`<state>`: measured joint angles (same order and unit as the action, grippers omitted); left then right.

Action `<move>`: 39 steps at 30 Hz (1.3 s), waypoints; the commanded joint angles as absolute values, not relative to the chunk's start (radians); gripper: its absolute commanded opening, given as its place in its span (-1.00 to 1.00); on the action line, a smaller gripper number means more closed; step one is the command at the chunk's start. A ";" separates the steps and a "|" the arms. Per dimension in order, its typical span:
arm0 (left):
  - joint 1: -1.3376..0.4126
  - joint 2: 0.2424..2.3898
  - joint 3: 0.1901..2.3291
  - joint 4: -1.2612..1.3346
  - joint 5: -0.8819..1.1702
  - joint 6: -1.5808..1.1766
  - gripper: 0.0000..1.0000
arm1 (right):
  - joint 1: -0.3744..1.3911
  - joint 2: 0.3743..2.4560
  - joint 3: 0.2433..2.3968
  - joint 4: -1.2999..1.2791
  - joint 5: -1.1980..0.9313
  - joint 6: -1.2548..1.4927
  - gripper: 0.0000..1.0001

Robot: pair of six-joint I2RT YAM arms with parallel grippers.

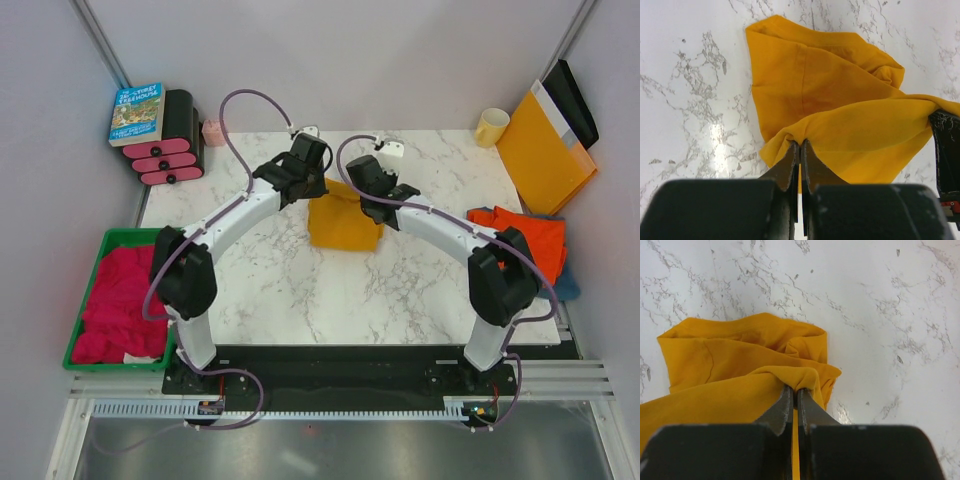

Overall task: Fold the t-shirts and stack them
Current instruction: Fold the long partially folded tshirt into a neat square, then smooth out wrinkles on the folded tshirt

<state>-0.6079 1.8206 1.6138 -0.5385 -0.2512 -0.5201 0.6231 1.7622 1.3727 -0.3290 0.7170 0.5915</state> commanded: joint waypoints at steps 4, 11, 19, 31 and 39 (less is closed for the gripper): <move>-0.574 1.963 1.784 -0.532 -0.230 -0.460 -0.96 | 0.546 1.939 1.583 -0.284 0.666 0.535 -1.00; -0.505 2.127 1.965 -0.541 -0.178 -0.459 -0.96 | 0.483 2.111 1.747 -0.284 0.617 0.522 -1.00; -0.451 2.336 2.129 -0.560 -0.138 -0.488 -0.96 | 0.425 2.339 1.968 -0.285 0.453 0.503 -1.00; -0.453 2.178 1.996 -0.460 -0.236 -0.551 -0.03 | 0.434 2.143 1.800 -0.125 0.426 0.477 0.41; -0.509 2.151 1.901 -0.411 -0.117 -0.572 -0.40 | 0.471 2.060 1.583 -0.067 0.331 0.543 -0.66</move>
<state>-0.4713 2.1761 1.9377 -0.4747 -0.1772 -0.5369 0.4534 2.0754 1.6367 -0.1326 0.3893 0.5045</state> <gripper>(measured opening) 0.341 0.316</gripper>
